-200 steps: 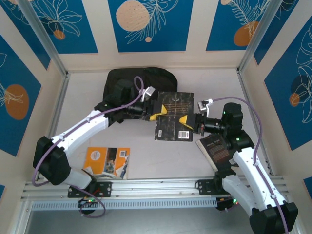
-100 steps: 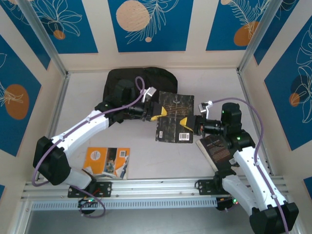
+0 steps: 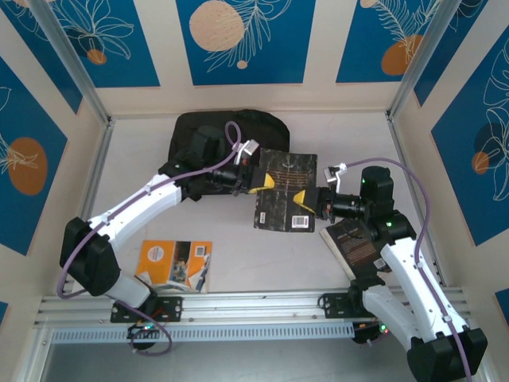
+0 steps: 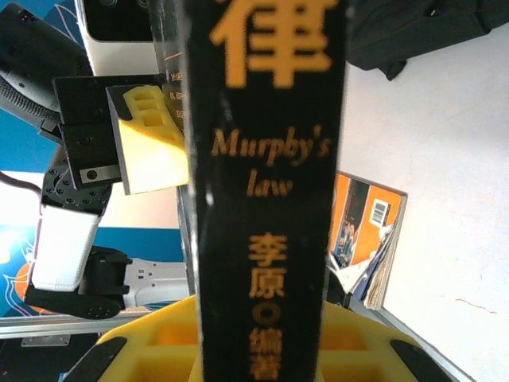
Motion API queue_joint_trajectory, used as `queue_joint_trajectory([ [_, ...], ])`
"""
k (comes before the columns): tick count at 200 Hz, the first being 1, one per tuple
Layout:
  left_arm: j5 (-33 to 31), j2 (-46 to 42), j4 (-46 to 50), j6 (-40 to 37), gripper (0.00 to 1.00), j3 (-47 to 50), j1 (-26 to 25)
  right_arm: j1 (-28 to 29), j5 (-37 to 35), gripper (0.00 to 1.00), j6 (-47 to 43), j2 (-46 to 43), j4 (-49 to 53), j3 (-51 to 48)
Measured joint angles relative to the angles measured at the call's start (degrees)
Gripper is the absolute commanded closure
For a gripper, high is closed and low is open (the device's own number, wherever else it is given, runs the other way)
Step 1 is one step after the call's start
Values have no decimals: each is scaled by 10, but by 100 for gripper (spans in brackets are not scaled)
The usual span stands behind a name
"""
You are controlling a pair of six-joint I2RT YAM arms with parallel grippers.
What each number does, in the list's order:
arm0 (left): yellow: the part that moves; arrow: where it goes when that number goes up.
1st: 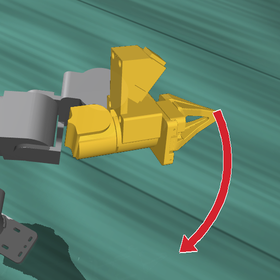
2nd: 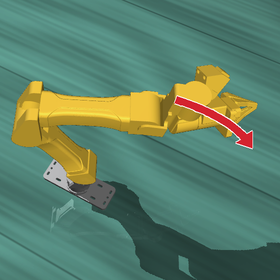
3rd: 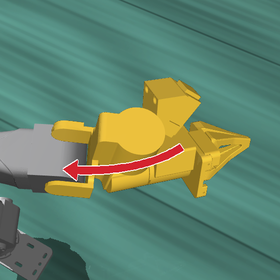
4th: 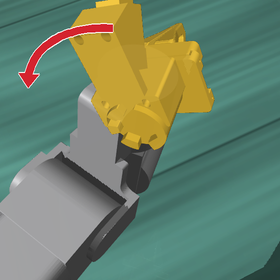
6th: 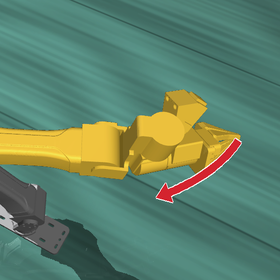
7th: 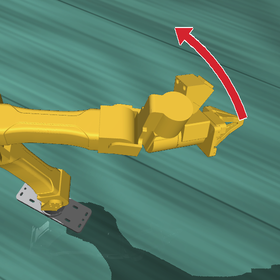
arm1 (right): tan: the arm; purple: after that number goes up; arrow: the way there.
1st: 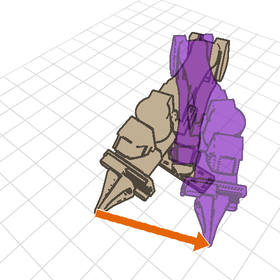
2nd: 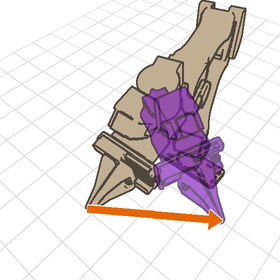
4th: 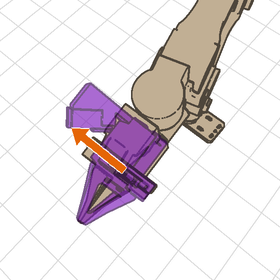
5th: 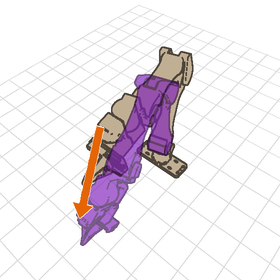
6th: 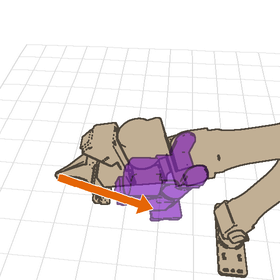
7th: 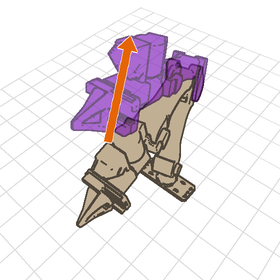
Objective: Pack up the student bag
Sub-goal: Pass the book.
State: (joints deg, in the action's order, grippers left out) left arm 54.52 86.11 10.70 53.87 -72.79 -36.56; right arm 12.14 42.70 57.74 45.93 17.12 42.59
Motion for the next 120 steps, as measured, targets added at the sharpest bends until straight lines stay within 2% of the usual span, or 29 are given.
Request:
queue_joint_trajectory([
  [14,-16,0,-11,5,100,0,-3,1,-9,55,-4,0,6,5],
  [30,-59,-2,-38,25,100,0,-8,3,-26,43,-1,-3,10,10],
  [41,-97,-7,-57,41,100,0,-11,1,-42,39,30,-9,-5,8],
  [59,-191,-33,-111,74,100,19,-22,-2,-75,34,112,-29,-97,-28],
  [69,-248,-53,-144,96,100,38,-29,0,-112,28,168,-39,-141,-50],
  [85,-335,-78,-191,124,100,66,-41,17,-180,26,225,-47,-188,-69],
  [120,-434,-84,-256,171,100,86,-61,82,-307,23,298,-26,-302,-69],
])
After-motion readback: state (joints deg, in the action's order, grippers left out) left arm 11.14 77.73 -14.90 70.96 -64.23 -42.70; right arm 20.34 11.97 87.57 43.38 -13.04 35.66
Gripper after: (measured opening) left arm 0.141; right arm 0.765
